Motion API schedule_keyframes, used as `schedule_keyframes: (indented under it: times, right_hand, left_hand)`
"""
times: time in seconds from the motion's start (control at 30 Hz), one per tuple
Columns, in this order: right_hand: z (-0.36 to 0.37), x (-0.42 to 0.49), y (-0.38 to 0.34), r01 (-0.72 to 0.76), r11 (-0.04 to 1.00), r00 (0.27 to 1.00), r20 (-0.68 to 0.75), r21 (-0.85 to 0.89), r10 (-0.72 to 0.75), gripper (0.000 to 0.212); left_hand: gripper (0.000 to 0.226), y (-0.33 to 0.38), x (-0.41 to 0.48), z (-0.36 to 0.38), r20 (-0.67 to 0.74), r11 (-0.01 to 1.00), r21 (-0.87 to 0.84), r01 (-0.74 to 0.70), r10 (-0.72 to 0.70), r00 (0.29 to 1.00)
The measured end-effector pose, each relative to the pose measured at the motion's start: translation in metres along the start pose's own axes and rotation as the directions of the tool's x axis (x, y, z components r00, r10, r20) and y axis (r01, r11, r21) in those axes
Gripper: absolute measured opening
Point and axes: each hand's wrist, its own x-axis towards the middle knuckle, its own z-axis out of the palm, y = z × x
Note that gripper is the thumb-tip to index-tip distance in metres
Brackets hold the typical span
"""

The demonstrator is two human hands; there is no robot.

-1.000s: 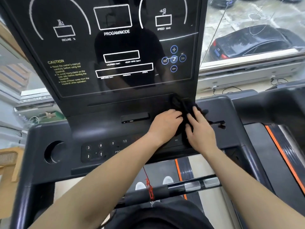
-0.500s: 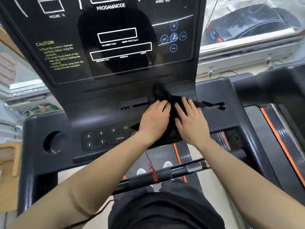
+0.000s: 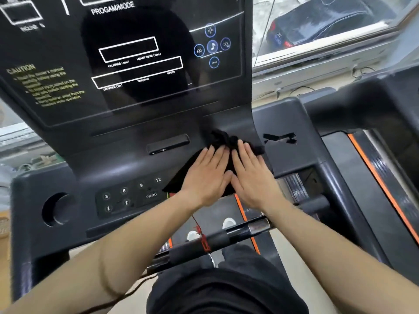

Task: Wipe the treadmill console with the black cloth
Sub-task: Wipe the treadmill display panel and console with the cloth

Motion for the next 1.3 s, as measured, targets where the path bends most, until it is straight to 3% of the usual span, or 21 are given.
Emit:
schedule_keyframes:
  times: [0.17,0.33,0.47,0.63,0.77,0.9,1.07,1.3]
  right_hand:
    - [-0.021,0.051,0.030,-0.024,1.000,0.999,-0.026,-0.014,0.024,0.067]
    - [-0.009,0.003,0.036,-0.115,0.993,0.993,-0.039,-0.031,0.114,0.068]
    - [0.002,-0.030,0.014,-0.015,0.997,1.000,-0.013,-0.074,0.015,0.071]
    - [0.001,0.018,-0.004,0.081,0.997,0.995,-0.061,-0.018,-0.082,0.067]
    - [-0.007,0.036,0.012,-0.042,0.999,0.997,-0.072,-0.015,0.041,0.070]
    - [-0.005,0.010,0.023,-0.125,0.990,0.991,-0.055,-0.063,0.121,0.069]
    - [0.002,-0.007,-0.012,-0.032,0.993,0.999,0.005,-0.113,0.033,0.070]
    - [0.016,0.016,-0.116,0.224,0.970,0.975,0.030,-0.092,-0.222,0.070]
  left_hand:
    - [0.067,-0.004,0.053,-0.017,-0.065,0.994,0.093,0.065,-0.059,0.996]
    - [0.065,0.023,0.040,-0.010,-0.041,0.999,0.018,-0.049,0.050,0.998]
    - [0.070,0.011,-0.001,0.002,0.042,0.991,0.030,-0.133,0.131,0.990]
    - [0.071,-0.021,0.004,-0.008,0.030,0.999,0.041,0.013,-0.015,0.999]
    - [0.068,-0.005,0.033,-0.012,-0.032,0.995,0.034,0.093,-0.092,0.995]
    - [0.064,0.016,0.033,-0.009,-0.032,1.000,-0.008,0.027,-0.027,0.999]
    - [0.067,-0.008,-0.008,0.003,0.004,0.999,0.019,-0.046,0.046,0.999]
    - [0.073,-0.085,-0.103,0.015,-0.004,0.986,0.016,0.166,-0.166,0.986]
